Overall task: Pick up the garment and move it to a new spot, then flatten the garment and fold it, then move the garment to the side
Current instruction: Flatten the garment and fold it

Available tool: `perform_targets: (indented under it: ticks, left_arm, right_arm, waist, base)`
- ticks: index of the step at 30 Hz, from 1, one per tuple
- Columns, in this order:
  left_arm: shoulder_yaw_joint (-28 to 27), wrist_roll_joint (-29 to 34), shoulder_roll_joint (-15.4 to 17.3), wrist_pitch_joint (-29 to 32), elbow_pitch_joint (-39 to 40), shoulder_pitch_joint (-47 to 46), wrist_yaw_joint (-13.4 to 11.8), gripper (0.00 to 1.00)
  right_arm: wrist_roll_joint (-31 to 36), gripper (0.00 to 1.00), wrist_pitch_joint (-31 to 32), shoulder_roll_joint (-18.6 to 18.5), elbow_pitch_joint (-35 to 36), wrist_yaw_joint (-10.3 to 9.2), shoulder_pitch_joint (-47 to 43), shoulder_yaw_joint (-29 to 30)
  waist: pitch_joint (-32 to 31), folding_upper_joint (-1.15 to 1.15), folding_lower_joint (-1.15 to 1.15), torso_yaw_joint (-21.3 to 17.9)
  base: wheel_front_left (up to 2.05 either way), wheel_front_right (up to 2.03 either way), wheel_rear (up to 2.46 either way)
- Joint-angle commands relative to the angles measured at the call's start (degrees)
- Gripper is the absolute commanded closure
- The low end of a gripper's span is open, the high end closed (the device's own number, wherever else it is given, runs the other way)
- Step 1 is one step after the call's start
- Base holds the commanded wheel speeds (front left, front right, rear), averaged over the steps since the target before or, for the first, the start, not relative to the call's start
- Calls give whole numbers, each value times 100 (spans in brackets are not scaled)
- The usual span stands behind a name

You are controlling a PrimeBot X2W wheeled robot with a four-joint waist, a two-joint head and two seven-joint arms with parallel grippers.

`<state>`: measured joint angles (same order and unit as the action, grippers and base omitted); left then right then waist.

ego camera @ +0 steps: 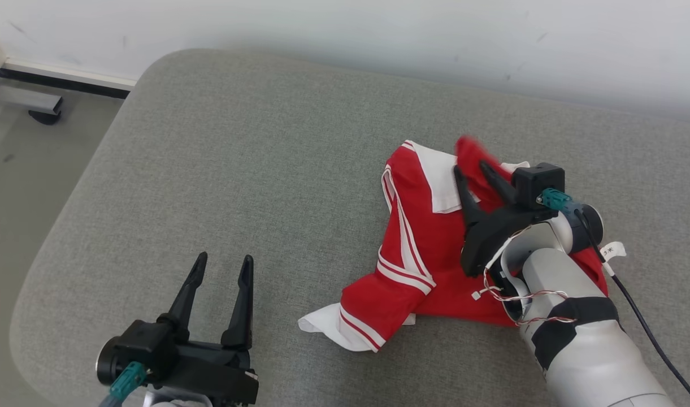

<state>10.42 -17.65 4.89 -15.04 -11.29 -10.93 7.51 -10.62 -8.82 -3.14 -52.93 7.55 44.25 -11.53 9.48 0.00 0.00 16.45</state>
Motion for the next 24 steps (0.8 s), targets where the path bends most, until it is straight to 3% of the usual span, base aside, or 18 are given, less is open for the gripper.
perform_targets:
  ticks: [1, 6, 10, 18, 24]
  left_arm:
    - [-33, -19, -2, -19, -13, 8, -5, 0]
    - [-177, 47, 45, -19, 35, 132, -5, 0]
    - [-298, 113, 71, -19, 105, 268, -5, 0]
    - [-505, 213, 127, -19, 250, 505, -5, 0]
    - [-554, 215, 172, -19, 314, 547, -5, 0]
  right_arm:
    - [-74, 0, -171, 9, -182, -15, 116, -101]
    - [-267, 0, -527, -18, -345, -15, 287, -274]
    - [-445, 0, -630, -309, -15, -15, 84, -254]
    - [-530, 0, -636, -1098, 1207, -15, -1327, 100]
    - [-465, 0, -623, -1241, 1849, -15, -2450, 520]
  waist:
    - [-35, 0, 0, -31]
    - [-169, 0, 0, -294]
    - [-299, 0, 0, -569]
    - [-420, 0, 0, -940]
    - [-398, 0, 0, -1010]
  base:
    - [0, 0, 0]
    - [0, 0, 0]
    - [0, 0, 0]
    - [0, 0, 0]
    - [0, 0, 0]
